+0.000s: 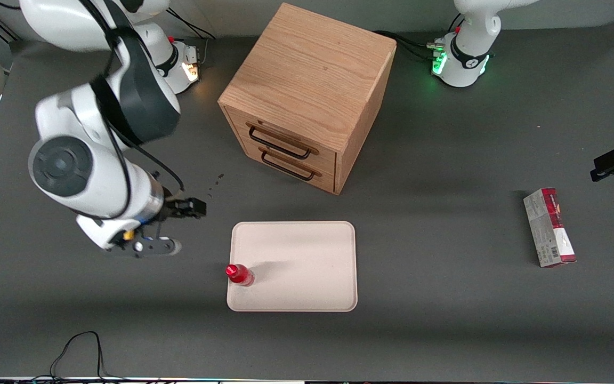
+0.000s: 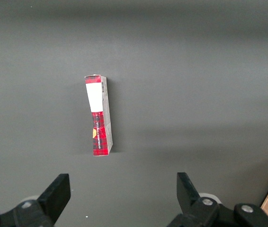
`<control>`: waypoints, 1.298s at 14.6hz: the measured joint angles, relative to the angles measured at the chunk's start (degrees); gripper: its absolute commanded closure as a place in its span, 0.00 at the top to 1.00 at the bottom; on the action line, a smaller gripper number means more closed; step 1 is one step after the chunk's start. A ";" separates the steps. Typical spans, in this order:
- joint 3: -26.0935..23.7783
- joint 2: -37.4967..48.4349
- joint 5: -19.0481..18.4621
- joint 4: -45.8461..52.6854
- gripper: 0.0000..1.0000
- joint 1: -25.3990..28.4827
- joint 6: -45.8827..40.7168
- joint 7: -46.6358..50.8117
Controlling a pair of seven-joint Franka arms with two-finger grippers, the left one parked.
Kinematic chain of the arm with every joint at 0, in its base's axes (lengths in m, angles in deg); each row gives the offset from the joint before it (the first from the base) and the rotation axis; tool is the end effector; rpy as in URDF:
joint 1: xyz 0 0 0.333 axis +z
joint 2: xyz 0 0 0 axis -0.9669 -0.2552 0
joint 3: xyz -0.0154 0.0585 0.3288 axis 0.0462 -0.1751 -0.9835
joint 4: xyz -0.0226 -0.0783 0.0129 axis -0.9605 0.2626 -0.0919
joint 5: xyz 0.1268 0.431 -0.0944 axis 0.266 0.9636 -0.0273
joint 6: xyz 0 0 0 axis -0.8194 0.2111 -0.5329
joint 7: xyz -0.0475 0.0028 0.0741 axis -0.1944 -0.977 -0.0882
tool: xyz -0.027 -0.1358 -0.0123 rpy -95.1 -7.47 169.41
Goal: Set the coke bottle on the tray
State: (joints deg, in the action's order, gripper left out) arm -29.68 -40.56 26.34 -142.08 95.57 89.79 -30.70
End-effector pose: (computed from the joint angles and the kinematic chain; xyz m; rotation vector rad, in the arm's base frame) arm 0.7148 0.2549 0.5165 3.0746 0.0032 -0.1856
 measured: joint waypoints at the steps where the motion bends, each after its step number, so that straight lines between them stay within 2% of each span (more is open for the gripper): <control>1: 0.92 3.16 0.00 -3.33 1.00 -0.01 -0.04 0.00; 5: 5.51 15.00 0.00 -15.69 1.00 -0.63 0.05 -2.09; 12: 5.99 27.05 0.05 -27.87 1.00 -8.88 4.44 -9.43; 14: 5.48 29.21 0.05 -30.57 1.00 -10.55 5.08 -9.97; 19: -0.51 30.20 0.05 -31.95 1.00 -19.10 5.48 -10.05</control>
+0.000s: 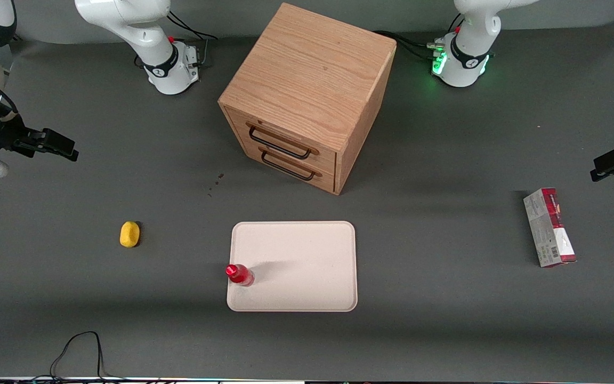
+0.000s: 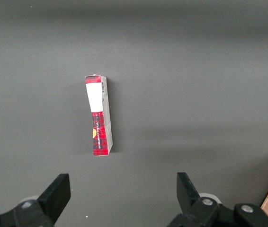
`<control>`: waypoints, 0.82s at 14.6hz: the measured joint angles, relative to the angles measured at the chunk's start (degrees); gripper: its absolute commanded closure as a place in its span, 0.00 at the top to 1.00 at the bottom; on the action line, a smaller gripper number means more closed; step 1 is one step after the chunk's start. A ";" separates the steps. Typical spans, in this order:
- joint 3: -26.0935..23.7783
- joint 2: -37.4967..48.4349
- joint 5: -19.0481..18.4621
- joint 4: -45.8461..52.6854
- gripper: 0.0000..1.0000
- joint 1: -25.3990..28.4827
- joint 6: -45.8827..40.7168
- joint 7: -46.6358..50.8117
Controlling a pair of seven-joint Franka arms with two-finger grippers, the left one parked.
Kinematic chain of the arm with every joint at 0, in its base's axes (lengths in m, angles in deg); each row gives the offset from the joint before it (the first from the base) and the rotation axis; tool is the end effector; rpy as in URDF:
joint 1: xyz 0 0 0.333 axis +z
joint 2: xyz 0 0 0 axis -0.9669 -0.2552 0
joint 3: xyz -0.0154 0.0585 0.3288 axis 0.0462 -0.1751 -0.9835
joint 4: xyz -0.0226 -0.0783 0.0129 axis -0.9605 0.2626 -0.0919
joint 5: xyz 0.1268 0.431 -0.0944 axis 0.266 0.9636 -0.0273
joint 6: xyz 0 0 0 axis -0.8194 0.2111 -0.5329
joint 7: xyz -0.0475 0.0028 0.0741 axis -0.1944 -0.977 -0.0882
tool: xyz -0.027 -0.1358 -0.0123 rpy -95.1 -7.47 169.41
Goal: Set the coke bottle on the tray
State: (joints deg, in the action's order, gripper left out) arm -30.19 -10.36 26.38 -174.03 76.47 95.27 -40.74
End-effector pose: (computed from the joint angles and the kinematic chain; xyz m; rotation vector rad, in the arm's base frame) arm 0.6138 0.0088 0.5941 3.1153 -0.2308 -0.1062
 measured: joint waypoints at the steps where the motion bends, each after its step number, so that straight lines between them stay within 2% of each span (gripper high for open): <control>1: -0.75 -0.01 0.00 -0.01 1.00 -1.33 0.13 -0.16; 12: -1.02 0.00 -0.30 0.14 1.00 -2.14 0.34 -2.30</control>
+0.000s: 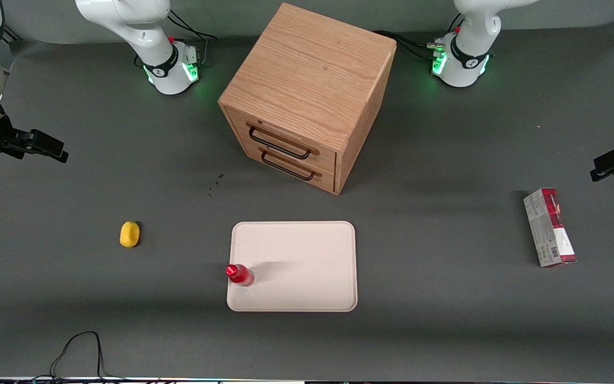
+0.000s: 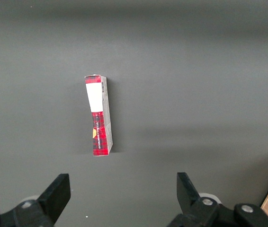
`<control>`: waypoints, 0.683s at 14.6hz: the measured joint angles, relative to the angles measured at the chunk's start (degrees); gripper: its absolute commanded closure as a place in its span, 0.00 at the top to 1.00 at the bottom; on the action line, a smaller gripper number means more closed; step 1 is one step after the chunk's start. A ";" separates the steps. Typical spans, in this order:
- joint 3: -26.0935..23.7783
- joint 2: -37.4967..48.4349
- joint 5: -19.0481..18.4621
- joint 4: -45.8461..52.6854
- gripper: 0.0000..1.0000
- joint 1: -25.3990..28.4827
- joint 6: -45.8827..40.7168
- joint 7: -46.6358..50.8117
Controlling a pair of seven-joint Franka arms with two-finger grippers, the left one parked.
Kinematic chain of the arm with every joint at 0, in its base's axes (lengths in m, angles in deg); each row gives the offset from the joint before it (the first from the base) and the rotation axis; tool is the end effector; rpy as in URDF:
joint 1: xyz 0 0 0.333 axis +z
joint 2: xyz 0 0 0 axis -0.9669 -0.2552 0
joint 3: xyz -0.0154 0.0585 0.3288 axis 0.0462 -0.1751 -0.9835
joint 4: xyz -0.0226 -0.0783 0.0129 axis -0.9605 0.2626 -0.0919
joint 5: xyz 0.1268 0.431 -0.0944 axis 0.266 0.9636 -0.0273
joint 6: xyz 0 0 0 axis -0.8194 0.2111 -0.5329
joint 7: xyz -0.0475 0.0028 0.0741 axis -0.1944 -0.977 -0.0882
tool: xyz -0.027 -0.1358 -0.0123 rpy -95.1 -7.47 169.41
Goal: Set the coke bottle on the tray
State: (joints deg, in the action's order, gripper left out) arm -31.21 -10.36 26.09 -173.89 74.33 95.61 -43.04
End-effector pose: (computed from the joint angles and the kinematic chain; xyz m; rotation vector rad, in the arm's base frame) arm 0.6149 -0.0040 0.5959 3.1154 -0.1986 -0.0933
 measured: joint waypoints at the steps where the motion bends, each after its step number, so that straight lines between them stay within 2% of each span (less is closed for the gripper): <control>1: 0.09 0.00 -0.06 -0.01 1.00 0.04 0.00 -0.03; 10: 1.06 0.00 -0.13 -0.04 1.00 0.22 0.00 -0.14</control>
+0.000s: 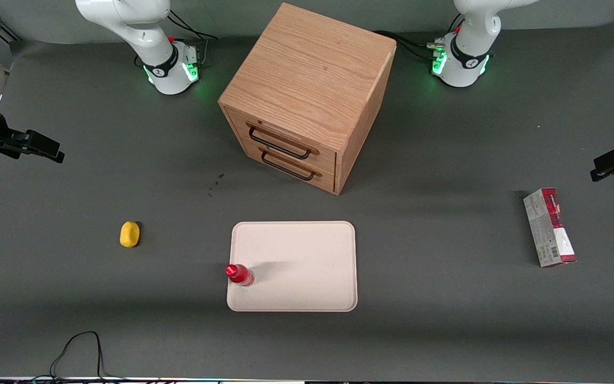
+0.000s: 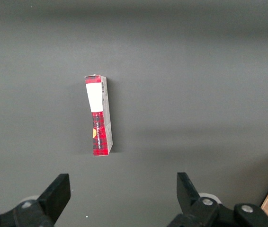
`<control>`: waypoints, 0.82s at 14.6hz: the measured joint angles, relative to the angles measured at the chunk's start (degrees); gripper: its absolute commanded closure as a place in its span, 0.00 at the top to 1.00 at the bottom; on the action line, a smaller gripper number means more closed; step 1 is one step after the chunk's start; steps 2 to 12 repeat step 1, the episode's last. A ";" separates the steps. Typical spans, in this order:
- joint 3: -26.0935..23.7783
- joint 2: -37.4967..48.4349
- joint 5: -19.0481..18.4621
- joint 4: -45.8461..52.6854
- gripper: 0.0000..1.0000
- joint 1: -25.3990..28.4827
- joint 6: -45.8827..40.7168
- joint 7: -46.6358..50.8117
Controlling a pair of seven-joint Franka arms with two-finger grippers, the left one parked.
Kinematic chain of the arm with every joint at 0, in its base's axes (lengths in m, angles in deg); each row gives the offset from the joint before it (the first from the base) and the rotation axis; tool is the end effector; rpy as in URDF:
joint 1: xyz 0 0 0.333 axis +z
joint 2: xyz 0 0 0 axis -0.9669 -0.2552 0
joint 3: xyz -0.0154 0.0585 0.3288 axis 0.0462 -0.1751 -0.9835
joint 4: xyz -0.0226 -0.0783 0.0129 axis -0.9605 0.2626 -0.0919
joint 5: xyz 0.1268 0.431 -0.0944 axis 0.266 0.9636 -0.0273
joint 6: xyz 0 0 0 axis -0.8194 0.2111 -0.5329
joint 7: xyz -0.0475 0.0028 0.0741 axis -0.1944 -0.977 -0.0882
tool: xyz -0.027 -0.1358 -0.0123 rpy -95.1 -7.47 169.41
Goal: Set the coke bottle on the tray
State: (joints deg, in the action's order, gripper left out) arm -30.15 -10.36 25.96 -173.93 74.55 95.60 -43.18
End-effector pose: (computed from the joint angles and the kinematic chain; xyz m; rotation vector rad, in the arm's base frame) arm 0.6147 -0.0133 0.5955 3.1123 -0.2175 -0.0946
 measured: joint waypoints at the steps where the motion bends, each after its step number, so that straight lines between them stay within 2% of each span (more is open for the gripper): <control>1: 0.00 0.00 0.00 0.00 1.00 0.00 0.00 0.00; 12: 0.00 0.00 0.00 0.00 1.00 0.00 0.00 0.00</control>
